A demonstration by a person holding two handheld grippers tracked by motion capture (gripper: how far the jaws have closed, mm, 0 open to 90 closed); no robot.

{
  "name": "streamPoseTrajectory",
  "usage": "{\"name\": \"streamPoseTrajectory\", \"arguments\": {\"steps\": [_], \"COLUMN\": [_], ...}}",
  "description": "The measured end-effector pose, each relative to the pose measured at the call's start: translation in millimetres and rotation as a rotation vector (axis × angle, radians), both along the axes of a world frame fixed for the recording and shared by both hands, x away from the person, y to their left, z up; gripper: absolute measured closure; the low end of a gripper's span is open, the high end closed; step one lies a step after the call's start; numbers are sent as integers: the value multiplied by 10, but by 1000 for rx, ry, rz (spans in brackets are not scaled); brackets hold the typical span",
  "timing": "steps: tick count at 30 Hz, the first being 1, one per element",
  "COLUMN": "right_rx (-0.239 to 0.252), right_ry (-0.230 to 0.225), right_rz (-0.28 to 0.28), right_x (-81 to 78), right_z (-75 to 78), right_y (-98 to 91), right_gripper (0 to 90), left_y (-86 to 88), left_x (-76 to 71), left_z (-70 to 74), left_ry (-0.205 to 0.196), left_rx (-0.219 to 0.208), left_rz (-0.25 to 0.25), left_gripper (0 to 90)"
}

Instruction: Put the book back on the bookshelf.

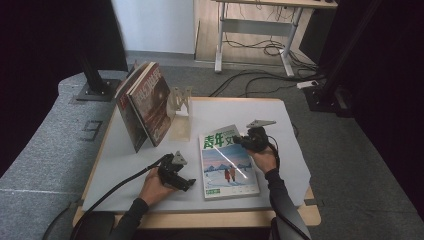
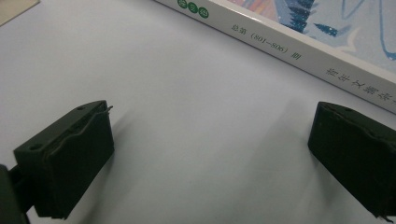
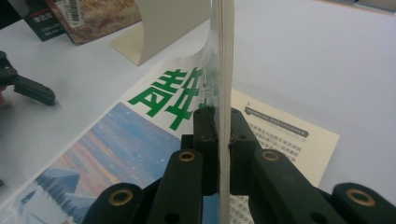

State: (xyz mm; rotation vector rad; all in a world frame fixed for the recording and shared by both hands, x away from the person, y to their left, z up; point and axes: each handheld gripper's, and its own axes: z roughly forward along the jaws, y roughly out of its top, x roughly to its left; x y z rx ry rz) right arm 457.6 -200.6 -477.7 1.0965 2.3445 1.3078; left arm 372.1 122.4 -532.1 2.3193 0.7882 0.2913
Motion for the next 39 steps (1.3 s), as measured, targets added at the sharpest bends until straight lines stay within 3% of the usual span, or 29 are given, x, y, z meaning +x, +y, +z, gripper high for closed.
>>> {"name": "streamPoseTrajectory", "arguments": {"steps": [8,12,17,21,28,39], "right_rx": [-4,2,8,16,31,47], "right_ry": [-36,-51,-70,-84,-110,-134], "right_rz": [15,23,30,32,40,48], "right_x": [-95,-138,-182,-224,-295,-366], "right_z": [82,136,212,276,362,415], "right_y": [48,58,57,45,-2,-40], "right_gripper": [844,844,845,845,845,844], "left_y": [-1,19,-8,-41,-156,-293], "left_x": [-5,0,7,53,122,253], "left_z": [21,56,120,202,275,283], "left_ry": [9,17,17,26,16,63], "left_rx": [5,6,-22,-88,-85,-127], "left_rz": [5,-6,-32,-49,-72,-102], "left_gripper": [18,73,121,140,141,141]}}
